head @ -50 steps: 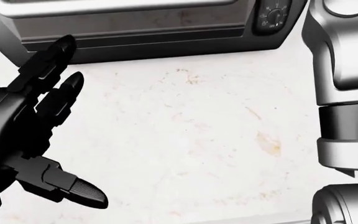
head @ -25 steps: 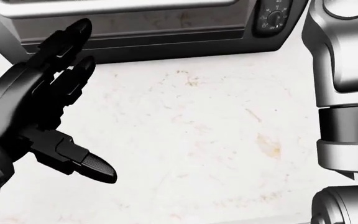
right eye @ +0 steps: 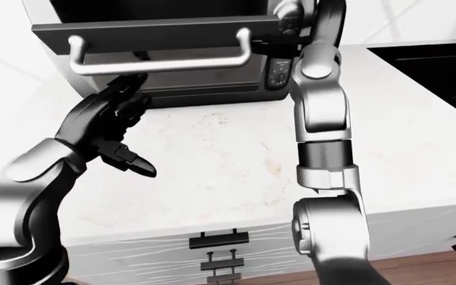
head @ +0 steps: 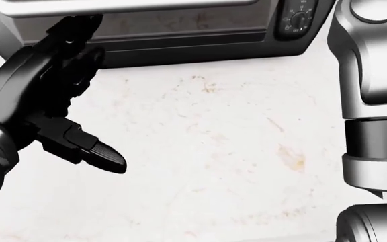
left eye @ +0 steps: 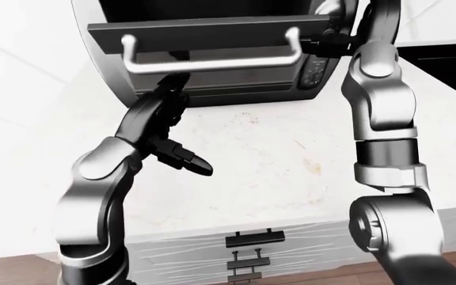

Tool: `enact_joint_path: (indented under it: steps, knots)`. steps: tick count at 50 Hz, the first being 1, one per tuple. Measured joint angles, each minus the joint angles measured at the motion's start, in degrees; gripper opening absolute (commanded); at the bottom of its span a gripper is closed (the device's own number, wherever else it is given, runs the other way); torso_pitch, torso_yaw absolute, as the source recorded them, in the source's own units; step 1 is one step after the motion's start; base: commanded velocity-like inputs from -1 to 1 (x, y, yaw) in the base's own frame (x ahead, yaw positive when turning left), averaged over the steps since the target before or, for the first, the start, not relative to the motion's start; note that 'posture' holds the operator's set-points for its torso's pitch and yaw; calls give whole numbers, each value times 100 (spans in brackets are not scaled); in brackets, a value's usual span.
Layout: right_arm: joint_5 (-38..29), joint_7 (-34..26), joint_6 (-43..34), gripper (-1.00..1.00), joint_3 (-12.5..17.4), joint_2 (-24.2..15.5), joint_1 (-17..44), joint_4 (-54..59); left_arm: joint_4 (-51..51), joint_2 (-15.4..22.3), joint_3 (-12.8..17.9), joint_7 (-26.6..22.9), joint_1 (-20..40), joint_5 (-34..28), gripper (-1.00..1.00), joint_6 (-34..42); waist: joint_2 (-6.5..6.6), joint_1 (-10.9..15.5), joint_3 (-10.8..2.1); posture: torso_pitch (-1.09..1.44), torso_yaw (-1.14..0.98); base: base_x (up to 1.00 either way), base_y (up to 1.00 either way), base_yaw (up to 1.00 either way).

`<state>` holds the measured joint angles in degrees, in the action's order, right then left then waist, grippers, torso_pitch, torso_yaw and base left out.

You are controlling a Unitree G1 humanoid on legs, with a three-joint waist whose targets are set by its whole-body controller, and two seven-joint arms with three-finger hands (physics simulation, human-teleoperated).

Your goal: Close the toaster oven door.

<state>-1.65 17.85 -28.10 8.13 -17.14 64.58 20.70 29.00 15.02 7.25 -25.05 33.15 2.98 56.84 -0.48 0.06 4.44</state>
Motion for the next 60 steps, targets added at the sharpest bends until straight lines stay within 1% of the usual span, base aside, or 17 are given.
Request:
enact_joint_path:
  steps: [10,21,27,33,44,60]
  knots:
    - [-51,96,-29,100,56,-17,-62,-62,-527,84,-68,-182,308,-89,100,-287,-24,41,-3,0,0,0,0,0]
    - [-152,191,-28,100,49,23,-212,-293,-696,116,-98,-276,477,-157,100,-231,-34,45,-11,0,0,0,0,0]
    - [-258,227,-40,100,82,7,-235,-318,-941,152,-93,-364,670,-116,100,-215,-49,69,-9,0,0,0,0,0]
    - [-304,273,-33,100,93,16,-277,-367,-1113,162,-136,-346,781,-117,100,-263,-54,72,-18,0,0,0,0,0]
    - [-324,334,-6,100,124,3,-257,-315,-1650,277,-133,-410,1172,-9,100,-293,-48,75,-9,0,0,0,0,0]
    - [-289,281,20,100,120,-15,-265,-357,-1828,337,-187,-320,1354,16,100,-304,-1,25,-16,0,0,0,0,0]
